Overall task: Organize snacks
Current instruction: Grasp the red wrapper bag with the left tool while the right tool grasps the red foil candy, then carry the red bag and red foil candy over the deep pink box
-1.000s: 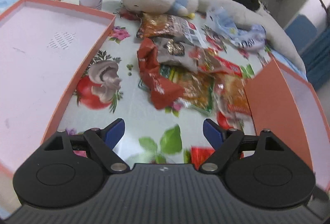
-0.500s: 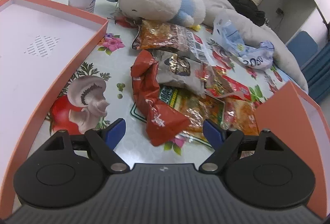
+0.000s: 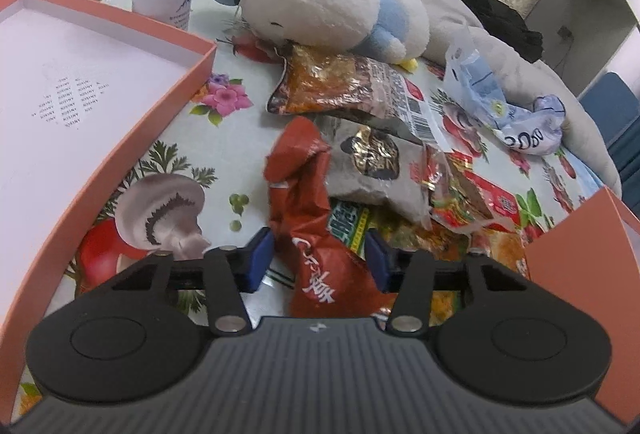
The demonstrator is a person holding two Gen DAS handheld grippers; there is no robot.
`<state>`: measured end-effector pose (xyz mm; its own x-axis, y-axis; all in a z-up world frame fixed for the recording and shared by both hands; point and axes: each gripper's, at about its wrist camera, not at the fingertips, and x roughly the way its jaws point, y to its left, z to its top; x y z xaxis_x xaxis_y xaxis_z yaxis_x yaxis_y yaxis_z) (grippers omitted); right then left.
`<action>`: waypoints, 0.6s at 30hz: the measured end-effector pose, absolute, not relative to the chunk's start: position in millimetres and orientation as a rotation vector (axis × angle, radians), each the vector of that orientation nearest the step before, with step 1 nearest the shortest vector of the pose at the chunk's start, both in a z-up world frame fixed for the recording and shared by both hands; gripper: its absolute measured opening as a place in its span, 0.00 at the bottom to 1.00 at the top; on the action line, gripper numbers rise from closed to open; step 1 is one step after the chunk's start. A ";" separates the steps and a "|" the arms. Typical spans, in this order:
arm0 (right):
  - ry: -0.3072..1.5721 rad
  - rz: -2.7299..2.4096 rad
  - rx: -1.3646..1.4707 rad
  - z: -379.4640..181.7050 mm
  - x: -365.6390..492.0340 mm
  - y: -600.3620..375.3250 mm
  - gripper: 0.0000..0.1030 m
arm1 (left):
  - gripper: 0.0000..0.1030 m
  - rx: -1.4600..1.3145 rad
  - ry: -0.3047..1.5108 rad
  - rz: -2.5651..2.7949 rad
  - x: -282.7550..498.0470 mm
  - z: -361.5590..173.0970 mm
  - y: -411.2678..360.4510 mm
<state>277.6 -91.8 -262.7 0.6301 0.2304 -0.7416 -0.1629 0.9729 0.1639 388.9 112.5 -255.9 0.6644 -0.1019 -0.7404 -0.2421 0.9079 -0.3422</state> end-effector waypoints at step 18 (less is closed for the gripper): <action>0.775 0.218 0.054 -230.7 239.6 -99.0 0.36 | 0.22 -0.313 0.833 -0.001 314.1 -222.1 91.1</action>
<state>239.6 -99.0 -230.7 0.6935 0.2148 -0.6877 -0.1750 0.9762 0.1285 314.1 91.1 -222.1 0.6752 -0.1227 -0.7273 -0.1209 0.9543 -0.2733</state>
